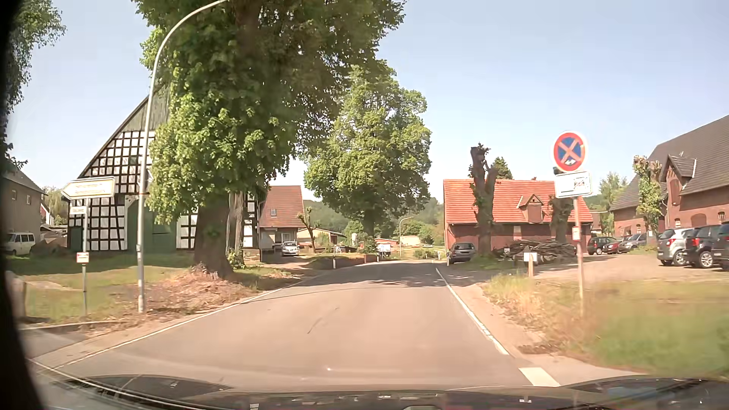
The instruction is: Follow the waypoints while adhering to traffic rules and regulations
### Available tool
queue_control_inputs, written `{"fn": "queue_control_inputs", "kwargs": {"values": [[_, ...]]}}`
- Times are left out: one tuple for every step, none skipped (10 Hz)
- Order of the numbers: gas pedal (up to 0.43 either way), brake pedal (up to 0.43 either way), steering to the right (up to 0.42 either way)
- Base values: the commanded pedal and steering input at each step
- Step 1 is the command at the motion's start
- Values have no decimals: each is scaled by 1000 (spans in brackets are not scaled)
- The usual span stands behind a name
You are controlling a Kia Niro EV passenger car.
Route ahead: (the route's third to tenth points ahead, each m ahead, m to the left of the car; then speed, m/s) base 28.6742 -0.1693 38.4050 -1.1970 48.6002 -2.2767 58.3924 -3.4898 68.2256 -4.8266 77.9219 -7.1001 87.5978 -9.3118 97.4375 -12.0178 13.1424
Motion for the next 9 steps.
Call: {"fn": "queue_control_inputs", "kwargs": {"values": [[339,0,19],[331,0,19],[331,0,19],[331,0,18],[331,0,18],[331,0,18],[331,0,18],[331,0,18],[311,0,17]]}}
